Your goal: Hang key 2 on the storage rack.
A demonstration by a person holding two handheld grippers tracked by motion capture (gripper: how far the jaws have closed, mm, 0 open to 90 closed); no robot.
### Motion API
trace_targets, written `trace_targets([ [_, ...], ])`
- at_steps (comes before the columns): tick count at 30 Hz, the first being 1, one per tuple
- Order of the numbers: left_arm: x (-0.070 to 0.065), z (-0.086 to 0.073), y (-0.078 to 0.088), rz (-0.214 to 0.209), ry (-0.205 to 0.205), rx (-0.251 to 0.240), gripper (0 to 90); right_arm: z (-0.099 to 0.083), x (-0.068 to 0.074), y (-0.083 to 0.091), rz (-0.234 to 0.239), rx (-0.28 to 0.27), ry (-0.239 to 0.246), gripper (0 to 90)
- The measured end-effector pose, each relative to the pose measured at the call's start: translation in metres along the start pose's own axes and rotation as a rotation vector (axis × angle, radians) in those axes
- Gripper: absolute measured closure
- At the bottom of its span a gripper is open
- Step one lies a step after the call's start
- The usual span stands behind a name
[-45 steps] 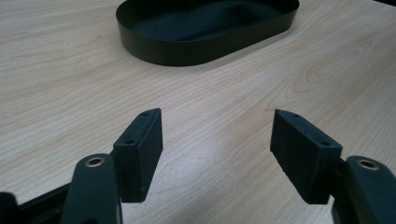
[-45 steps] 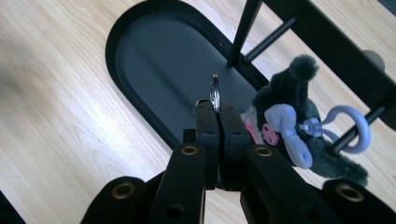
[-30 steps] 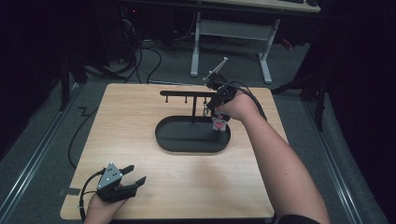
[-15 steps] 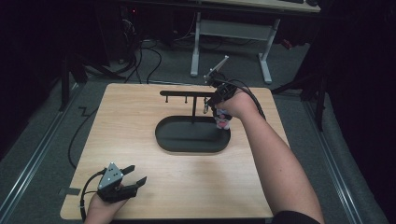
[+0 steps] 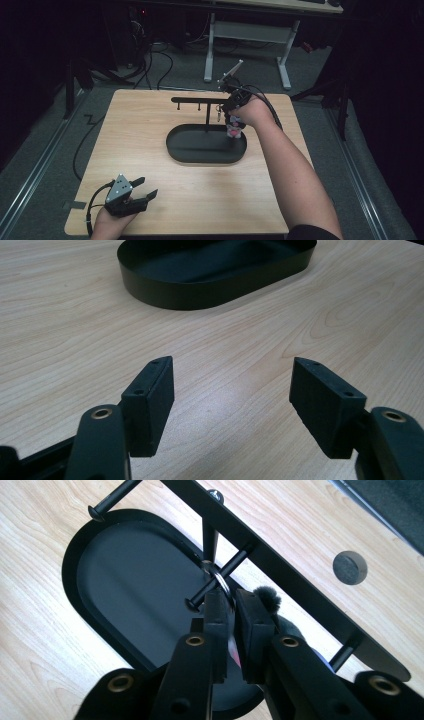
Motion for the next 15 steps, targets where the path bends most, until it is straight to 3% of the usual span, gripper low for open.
trace_targets([
  [6, 0.000, 0.000, -0.001, -0.001, -0.002, 0.002, 35.1, -0.002, 0.002, 0.008, -0.010, -0.025, -0.009, 79.9],
  [15, 0.000, 0.000, -0.003, -0.001, -0.001, 0.006, 34.9, -0.023, 0.010, 0.025, 0.000, -0.069, -0.031, 67.7],
])
Point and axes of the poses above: each handheld gripper's, and its own axes: y roughly backward along the jaws, z roughly out of its top, x roughly to its left, the point moved 9 cm from there along -y, roughly forward along the jaws, and after that the axes turned 11 degrees about -x, right-handed, at the moved point
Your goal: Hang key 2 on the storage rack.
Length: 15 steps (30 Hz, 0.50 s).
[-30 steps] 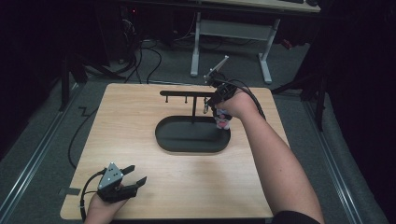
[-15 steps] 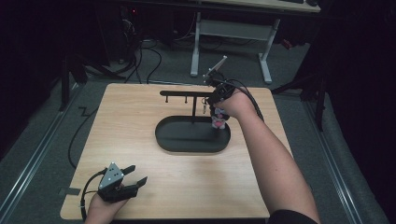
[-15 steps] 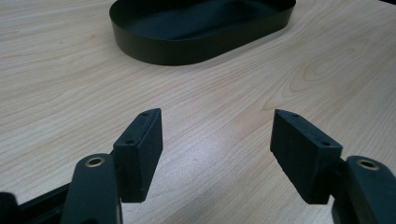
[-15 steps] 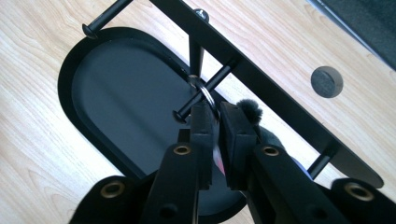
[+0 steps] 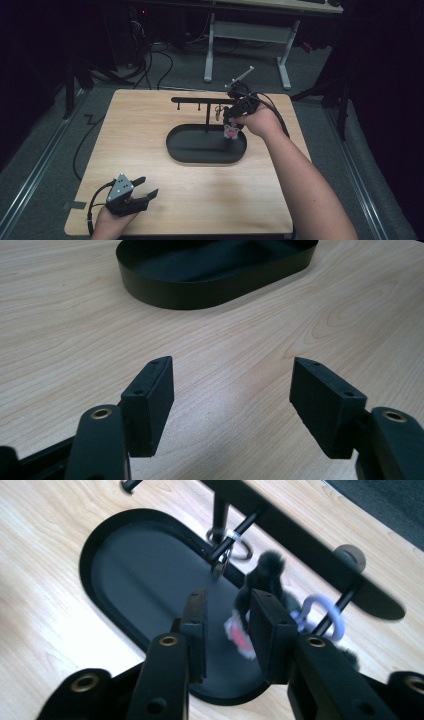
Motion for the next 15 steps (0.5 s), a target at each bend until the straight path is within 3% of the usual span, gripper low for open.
trace_targets([
  [8, -0.003, -0.001, -0.004, -0.002, -0.008, 0.012, 34.8, -0.020, 0.010, 0.011, 0.012, -0.055, 0.013, 54.9],
  [15, -0.004, -0.002, -0.004, -0.003, -0.010, 0.015, 34.8, -0.036, 0.010, 0.021, 0.022, -0.147, -0.003, 42.0],
])
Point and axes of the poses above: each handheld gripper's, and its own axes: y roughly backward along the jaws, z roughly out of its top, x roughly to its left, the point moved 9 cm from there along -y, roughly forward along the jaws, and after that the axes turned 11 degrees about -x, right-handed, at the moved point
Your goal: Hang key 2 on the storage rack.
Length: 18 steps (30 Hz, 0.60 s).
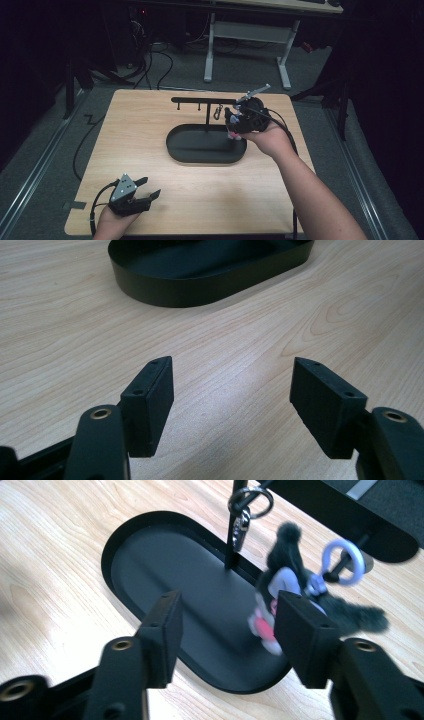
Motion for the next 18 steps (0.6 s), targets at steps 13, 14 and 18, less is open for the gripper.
trace_targets([
  [13, -0.001, 0.000, -0.001, -0.007, 0.004, 0.000, 34.5, -0.058, -0.003, 0.011, 0.001, -0.122, -0.071, 29.5],
  [14, -0.002, 0.000, -0.001, -0.009, 0.002, 0.001, 34.5, -0.065, -0.002, 0.010, -0.002, -0.133, -0.080, 29.3],
  [18, -0.004, -0.001, -0.002, -0.018, -0.001, 0.007, 34.5, -0.104, 0.003, 0.008, -0.021, -0.191, -0.103, 29.3],
])
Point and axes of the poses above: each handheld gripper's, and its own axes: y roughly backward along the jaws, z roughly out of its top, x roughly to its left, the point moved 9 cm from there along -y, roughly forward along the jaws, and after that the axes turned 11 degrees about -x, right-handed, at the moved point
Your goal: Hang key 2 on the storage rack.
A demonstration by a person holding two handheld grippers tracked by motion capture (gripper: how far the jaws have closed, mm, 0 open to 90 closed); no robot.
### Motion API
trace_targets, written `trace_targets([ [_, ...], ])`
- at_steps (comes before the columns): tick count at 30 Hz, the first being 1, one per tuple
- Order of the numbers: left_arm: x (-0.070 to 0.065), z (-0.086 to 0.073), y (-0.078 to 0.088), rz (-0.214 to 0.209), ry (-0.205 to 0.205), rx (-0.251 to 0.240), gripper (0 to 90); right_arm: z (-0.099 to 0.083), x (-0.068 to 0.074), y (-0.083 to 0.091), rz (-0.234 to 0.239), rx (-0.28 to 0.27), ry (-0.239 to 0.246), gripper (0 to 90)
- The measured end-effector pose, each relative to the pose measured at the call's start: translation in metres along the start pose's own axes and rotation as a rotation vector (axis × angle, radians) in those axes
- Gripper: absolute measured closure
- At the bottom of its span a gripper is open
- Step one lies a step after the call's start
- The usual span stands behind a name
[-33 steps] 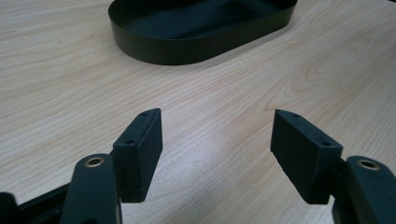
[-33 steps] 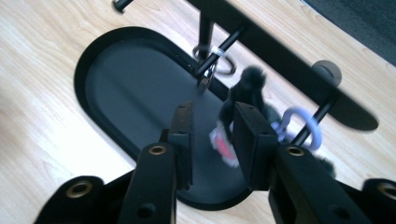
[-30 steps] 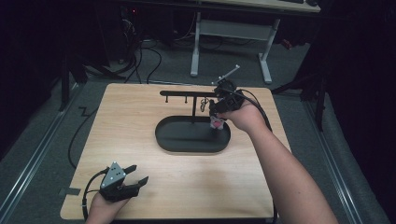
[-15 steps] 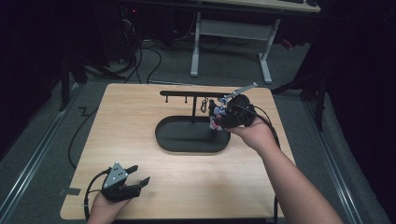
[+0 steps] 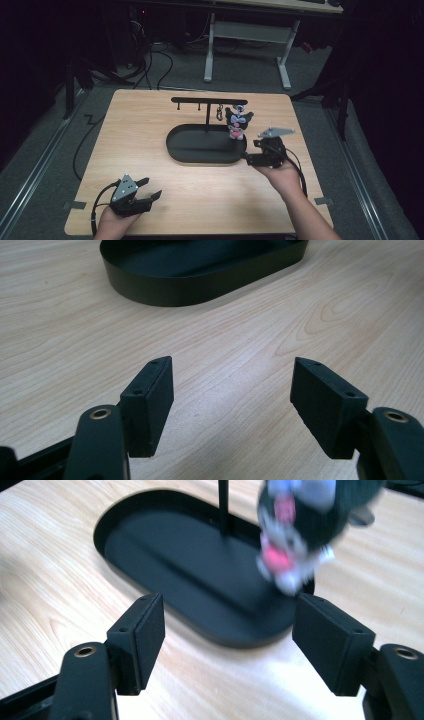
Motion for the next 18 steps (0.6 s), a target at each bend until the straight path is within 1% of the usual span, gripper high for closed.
trace_targets([
  [1, -0.001, 0.000, 0.000, -0.001, -0.001, 0.000, 34.5, -0.012, 0.000, 0.001, -0.001, -0.018, -0.010, 29.0],
  [2, -0.001, 0.000, 0.000, -0.002, -0.002, 0.001, 34.4, -0.027, 0.000, 0.002, -0.018, -0.030, -0.014, 28.2],
  [3, -0.001, 0.000, 0.000, -0.004, 0.000, 0.000, 34.4, -0.036, 0.001, 0.003, -0.024, -0.042, -0.011, 27.4],
  [4, -0.002, 0.000, 0.000, -0.006, 0.000, 0.002, 34.4, -0.047, 0.002, 0.005, -0.029, -0.065, -0.006, 26.8],
  [6, -0.002, 0.000, -0.001, -0.005, 0.000, 0.001, 34.4, -0.070, 0.004, 0.010, -0.042, -0.089, -0.020, 26.1],
  [7, -0.003, -0.001, -0.001, -0.006, -0.001, 0.002, 34.4, -0.078, 0.005, 0.013, -0.047, -0.096, -0.019, 25.6],
  [9, -0.003, -0.001, -0.002, -0.008, -0.002, 0.002, 34.3, -0.090, 0.006, 0.019, -0.064, -0.111, -0.020, 24.3],
  [12, -0.004, 0.000, -0.002, -0.011, -0.002, 0.004, 34.2, -0.107, 0.007, 0.030, -0.102, -0.165, -0.005, 24.0],
  [13, -0.004, 0.000, -0.003, -0.013, 0.001, 0.005, 34.2, -0.113, 0.008, 0.032, -0.104, -0.171, -0.015, 23.9],
  [14, -0.004, 0.000, -0.003, -0.013, 0.004, 0.003, 34.1, -0.117, 0.010, 0.033, -0.083, -0.155, -0.034, 22.8],
  [15, -0.004, 0.001, -0.004, -0.013, 0.003, 0.003, 34.0, -0.117, 0.009, 0.034, -0.084, -0.151, -0.026, 22.1],
  [16, -0.005, 0.001, -0.004, -0.013, 0.003, 0.003, 33.9, -0.116, 0.006, 0.036, -0.101, -0.162, -0.014, 22.1],
  [17, -0.006, 0.001, -0.004, -0.013, 0.006, 0.002, 33.6, -0.115, 0.003, 0.037, -0.106, -0.170, -0.020, 21.4],
  [18, -0.006, 0.001, -0.005, -0.013, 0.009, 0.001, 33.1, -0.114, 0.001, 0.037, -0.105, -0.177, -0.044, 20.6],
])
Point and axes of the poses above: each handheld gripper's, and its own axes: y roughly backward along the jaws, z roughly out of its top, x roughly to its left, the point moved 9 cm from there along -y, roughly forward along the jaws, and after that the axes turned 11 degrees about -x, right-handed, at the moved point
